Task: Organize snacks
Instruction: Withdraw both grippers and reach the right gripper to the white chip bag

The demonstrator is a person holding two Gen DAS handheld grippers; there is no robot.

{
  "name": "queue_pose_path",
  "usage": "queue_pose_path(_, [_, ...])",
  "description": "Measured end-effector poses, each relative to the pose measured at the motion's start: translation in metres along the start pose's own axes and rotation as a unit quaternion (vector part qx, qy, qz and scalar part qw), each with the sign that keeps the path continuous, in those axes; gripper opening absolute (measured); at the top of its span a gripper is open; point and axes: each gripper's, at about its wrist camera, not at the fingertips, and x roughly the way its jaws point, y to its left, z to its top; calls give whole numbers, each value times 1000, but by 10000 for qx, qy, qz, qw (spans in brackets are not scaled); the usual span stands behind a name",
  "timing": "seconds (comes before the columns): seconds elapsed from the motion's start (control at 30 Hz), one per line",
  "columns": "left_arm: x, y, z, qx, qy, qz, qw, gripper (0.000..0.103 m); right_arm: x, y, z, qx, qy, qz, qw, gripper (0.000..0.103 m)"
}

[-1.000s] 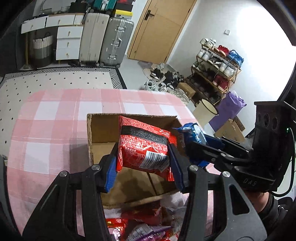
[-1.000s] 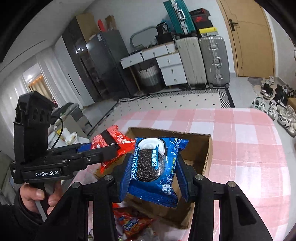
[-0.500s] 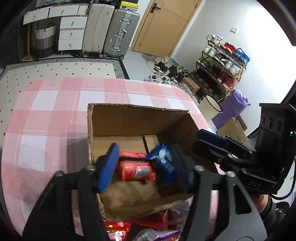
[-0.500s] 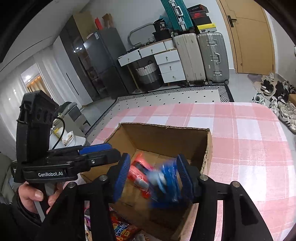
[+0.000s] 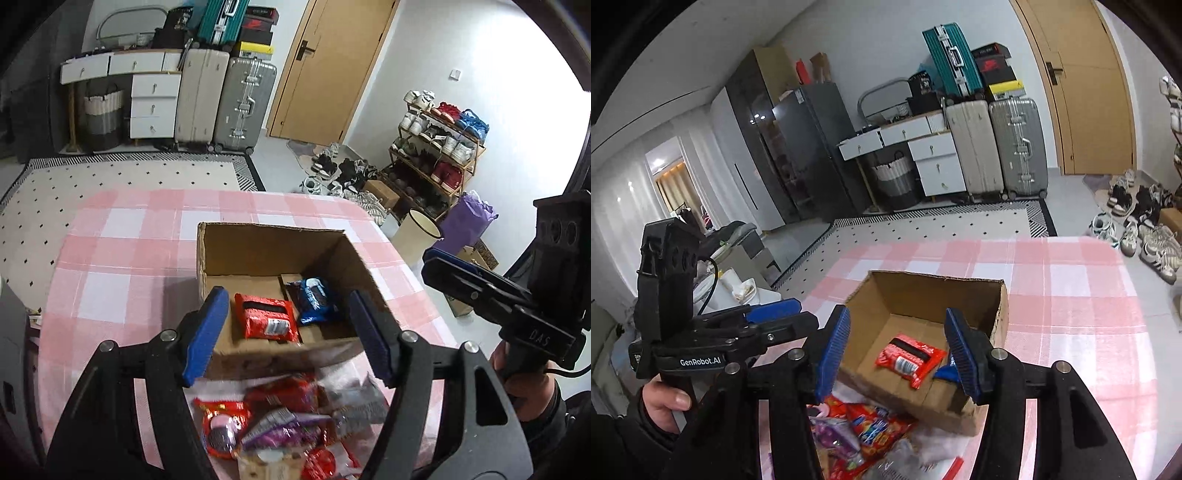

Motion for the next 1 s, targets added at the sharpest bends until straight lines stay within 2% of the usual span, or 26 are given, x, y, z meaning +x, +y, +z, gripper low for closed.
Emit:
queue_pose_path(0.07, [-17,-8,-5,42,-69,43,10000,70,-14,8,-2,-23,-59,11,10000,55])
queue_pose_path(0.17, [-45,-21,-15,184,-238,165,9994,77,-34,19,-7,-48,-153,6,9999,66])
queue_pose_path(0.53, [-129,-56,-64,407,-675,283,9965,82,-101,68,-49,-251,-459,121,9986,78])
queue_pose_path(0.7, [-156,-52,-92,232,-747,320,9964,85,-126,89,-78,-410,-509,176,9977,89])
queue_pose_path(0.9, [-181,-45,-130,172,-805,543,9951,94,-139,101,-110,-571,-347,229,9975,95])
queue_pose_path(1.0, [-188,-39,-146,95,-785,492,9957,100,-139,104,-131,-602,-134,244,9978,95])
